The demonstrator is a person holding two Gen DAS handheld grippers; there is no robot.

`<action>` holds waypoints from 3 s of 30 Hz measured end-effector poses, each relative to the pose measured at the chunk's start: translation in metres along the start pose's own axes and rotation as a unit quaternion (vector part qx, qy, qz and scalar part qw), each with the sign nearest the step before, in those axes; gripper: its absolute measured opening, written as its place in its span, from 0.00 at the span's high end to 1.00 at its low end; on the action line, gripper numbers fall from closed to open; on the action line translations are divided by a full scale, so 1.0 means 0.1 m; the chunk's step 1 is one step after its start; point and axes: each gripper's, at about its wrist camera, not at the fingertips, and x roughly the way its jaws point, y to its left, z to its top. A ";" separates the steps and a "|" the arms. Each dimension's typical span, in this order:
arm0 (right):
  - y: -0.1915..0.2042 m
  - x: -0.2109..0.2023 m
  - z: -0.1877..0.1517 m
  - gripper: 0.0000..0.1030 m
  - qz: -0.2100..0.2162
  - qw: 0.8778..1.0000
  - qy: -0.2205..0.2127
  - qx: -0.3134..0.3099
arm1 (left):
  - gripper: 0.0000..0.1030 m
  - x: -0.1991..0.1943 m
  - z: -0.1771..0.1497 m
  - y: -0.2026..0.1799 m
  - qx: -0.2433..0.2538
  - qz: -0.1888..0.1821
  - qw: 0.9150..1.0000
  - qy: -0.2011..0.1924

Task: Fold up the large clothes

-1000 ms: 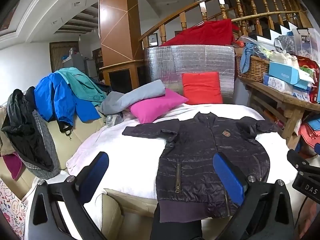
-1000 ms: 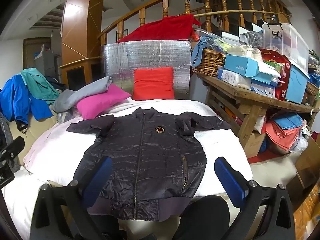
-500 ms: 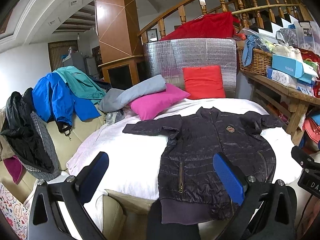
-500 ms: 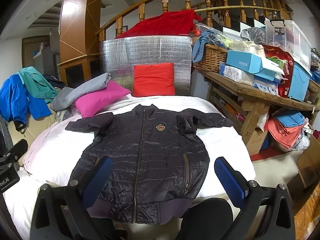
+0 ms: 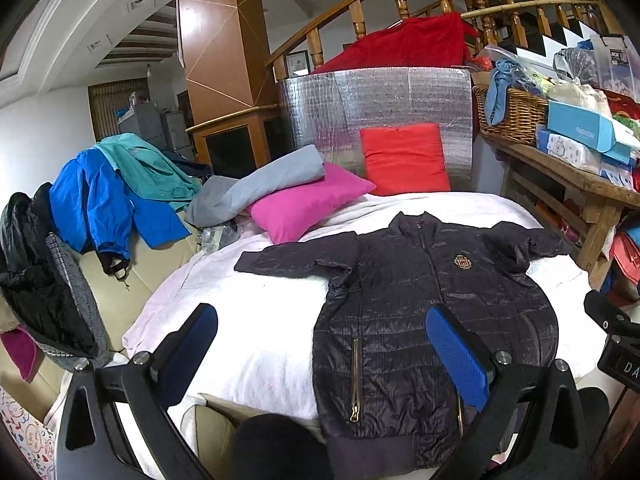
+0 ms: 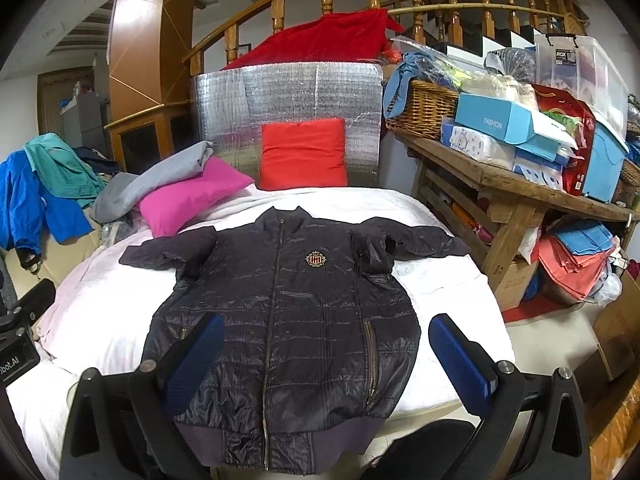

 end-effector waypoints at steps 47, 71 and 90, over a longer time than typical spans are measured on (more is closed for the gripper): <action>-0.01 0.40 -0.21 0.00 0.008 0.999 0.051 0.005 | 0.00 0.26 -0.12 -0.25 0.021 -0.007 0.999 0.038; -2.86 3.83 0.18 0.00 0.210 0.844 0.095 0.484 | 0.00 3.95 -0.06 -1.45 0.065 -0.029 0.955 0.288; -3.49 5.46 0.19 0.62 0.130 0.801 0.078 0.580 | 0.00 4.31 -0.40 -1.28 -0.011 -0.113 0.956 0.272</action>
